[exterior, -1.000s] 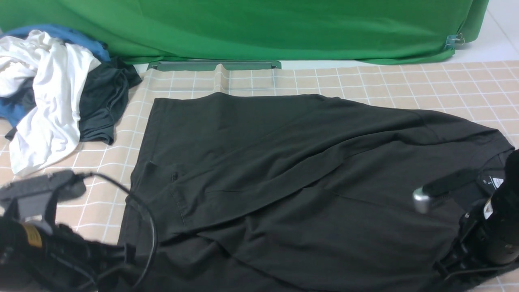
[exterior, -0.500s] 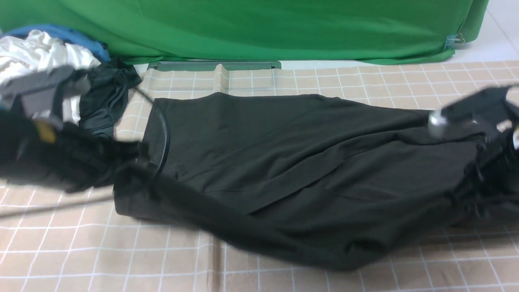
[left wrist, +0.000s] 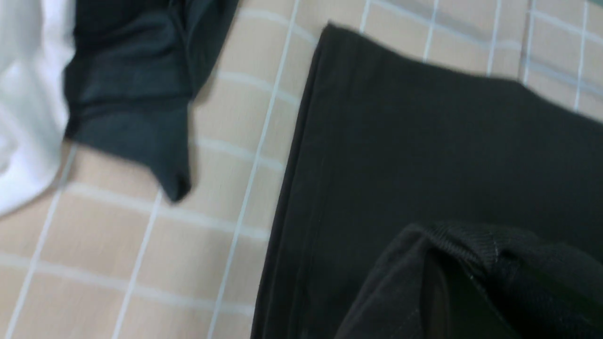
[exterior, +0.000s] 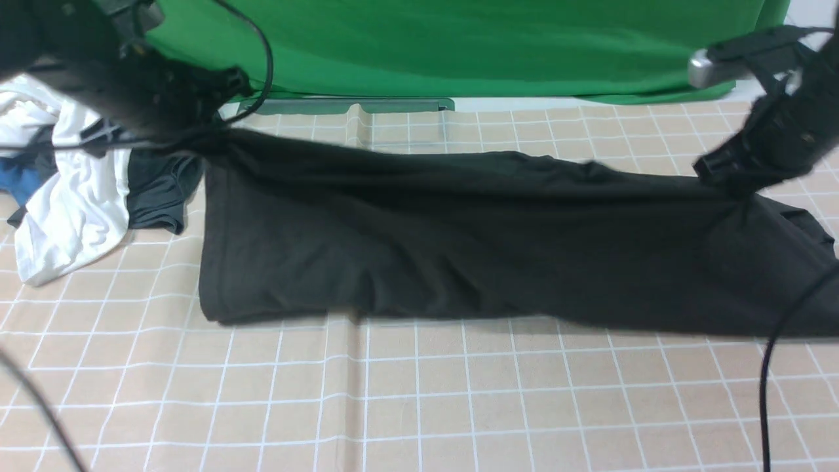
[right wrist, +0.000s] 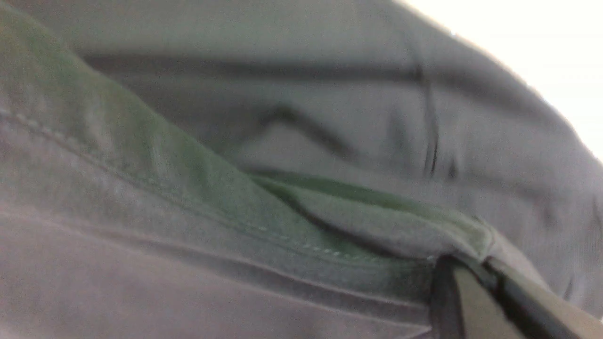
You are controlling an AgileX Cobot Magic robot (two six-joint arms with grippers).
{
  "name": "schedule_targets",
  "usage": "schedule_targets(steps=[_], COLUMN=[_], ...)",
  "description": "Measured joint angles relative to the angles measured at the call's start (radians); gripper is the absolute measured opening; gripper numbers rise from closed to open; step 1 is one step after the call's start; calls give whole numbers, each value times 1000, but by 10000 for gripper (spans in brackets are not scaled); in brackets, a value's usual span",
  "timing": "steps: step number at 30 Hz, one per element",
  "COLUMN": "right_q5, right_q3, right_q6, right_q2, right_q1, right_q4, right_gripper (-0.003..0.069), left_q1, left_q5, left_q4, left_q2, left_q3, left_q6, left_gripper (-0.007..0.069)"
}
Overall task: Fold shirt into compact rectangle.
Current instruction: 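Fold the black garment in half by bringing its near edge over to the far edge, then pull the folded dark garment lengthwise by its ends to straighten it flat on the table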
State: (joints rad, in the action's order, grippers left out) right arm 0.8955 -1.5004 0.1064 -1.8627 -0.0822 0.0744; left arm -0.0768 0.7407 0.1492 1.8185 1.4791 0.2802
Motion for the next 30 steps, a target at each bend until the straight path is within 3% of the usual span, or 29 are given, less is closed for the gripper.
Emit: schedule_targets(steps=[11,17,21,23,26,28,30], right_q5=[-15,-115,-88,-39,32,71,83], right_q3=[-282,-289,-336,-356,-383,-393,-398], right_q6=[23,23,22,18,21,42,65], right_q2=[-259,-289,-283,-269,-230,-191,-179], right_q1=[4,7,7,5,-6,-26,-42], right_q4=[-1,7,8,8,-1,-38,-74], right_gripper=[64,249,353,344,264,128,60], left_q1=[24,26,27,27,27,25,10], left_q5=[35,-38,-76,-43,27,116,167], left_q4=[23,25,21,19,19,57,117], left_q2=[263,304,304,303,300,295,292], left_q3=[272,282,312,345,396,443,457], left_q6=[-2,-2,-22,-56,-83,-96,-160], left_gripper=[35,43,110,145,181,185,176])
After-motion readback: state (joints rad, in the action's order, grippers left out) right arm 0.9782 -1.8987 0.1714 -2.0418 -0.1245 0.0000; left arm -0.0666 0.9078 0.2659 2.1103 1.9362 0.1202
